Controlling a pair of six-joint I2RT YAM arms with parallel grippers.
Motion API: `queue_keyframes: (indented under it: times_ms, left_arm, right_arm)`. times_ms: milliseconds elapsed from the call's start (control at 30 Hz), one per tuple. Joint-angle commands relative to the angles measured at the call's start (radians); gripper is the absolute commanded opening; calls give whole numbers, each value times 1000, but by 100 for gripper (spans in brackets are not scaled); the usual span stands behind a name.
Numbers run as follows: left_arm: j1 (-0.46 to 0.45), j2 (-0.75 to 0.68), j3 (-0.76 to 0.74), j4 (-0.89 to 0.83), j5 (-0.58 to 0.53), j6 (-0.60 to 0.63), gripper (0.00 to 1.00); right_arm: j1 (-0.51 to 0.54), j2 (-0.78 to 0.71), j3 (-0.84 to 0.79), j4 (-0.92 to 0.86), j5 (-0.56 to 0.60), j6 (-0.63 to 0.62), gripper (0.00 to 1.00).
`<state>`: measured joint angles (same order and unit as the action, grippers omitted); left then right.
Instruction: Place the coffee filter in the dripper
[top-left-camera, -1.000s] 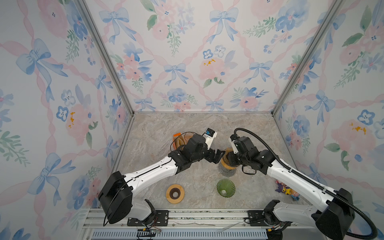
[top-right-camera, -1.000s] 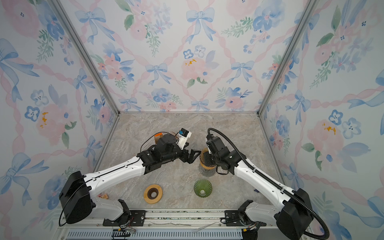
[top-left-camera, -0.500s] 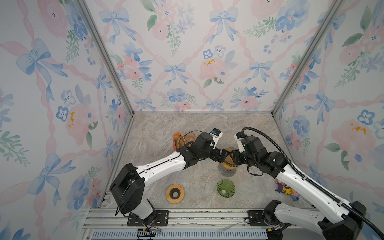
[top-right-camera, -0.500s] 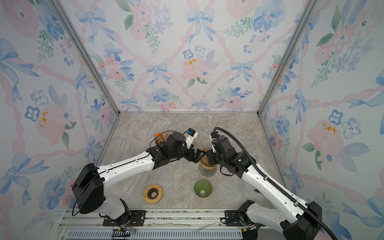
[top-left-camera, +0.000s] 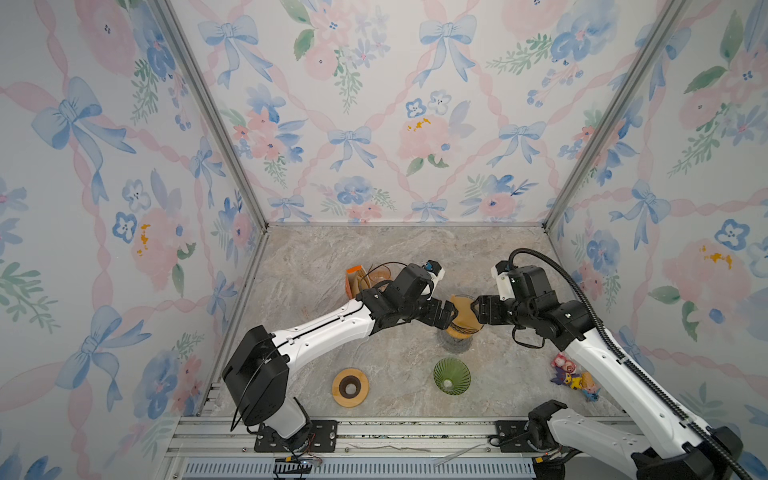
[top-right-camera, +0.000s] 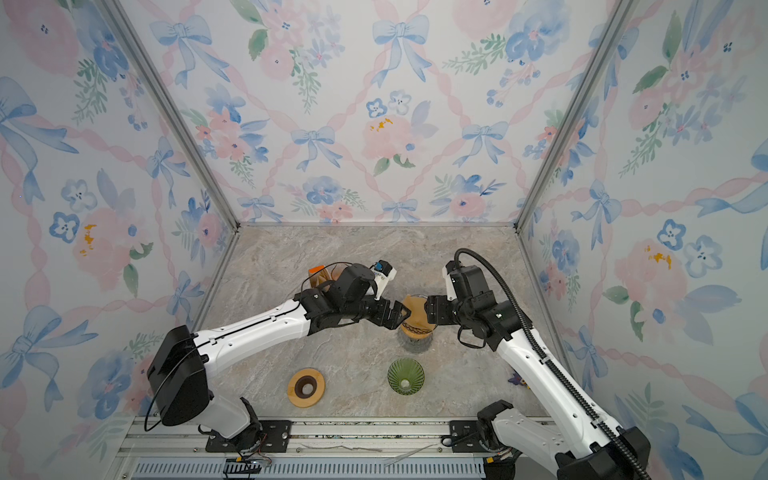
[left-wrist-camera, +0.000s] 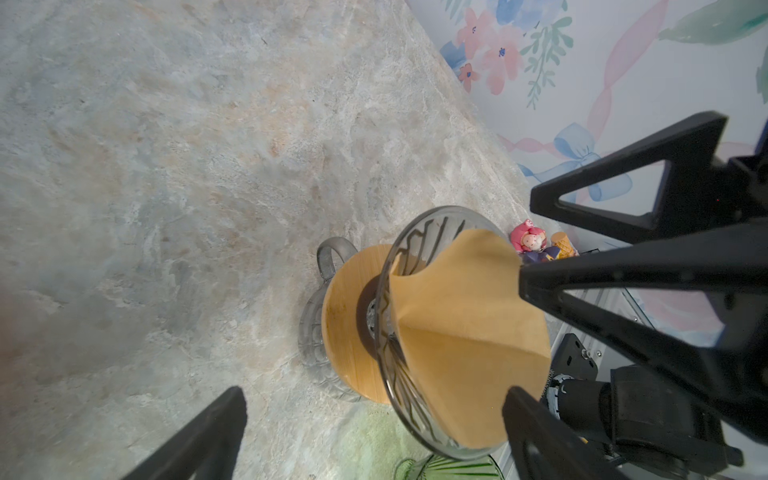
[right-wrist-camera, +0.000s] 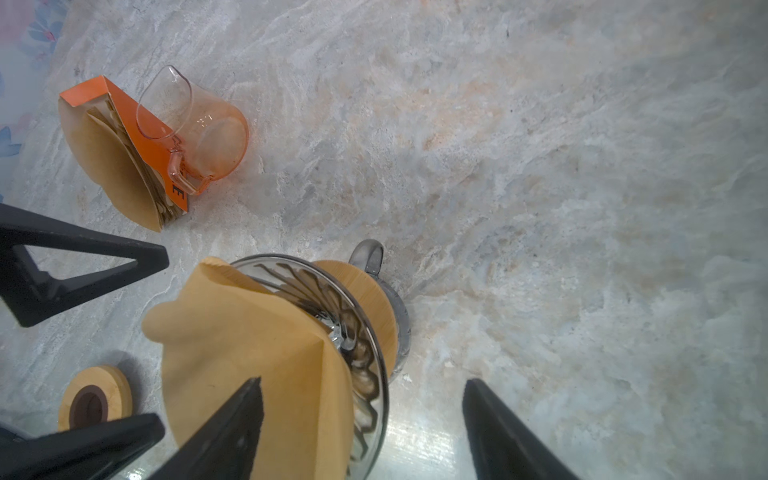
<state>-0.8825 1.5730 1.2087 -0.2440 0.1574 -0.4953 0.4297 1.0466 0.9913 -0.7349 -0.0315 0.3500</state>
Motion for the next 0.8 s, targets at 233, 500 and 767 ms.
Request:
queue_keyframes:
  times_ms: [233, 500, 767]
  left_arm:
    - [-1, 86, 52, -28, -53, -90, 98]
    - [11, 116, 64, -29, -69, -109, 98]
    - [25, 128, 45, -28, -79, -117, 98]
  right_arm:
    - [-43, 11, -79, 46, -50, 31, 82]
    - [-88, 81, -95, 61, -64, 37, 82]
    - [-95, 103, -130, 75, -50, 52, 82]
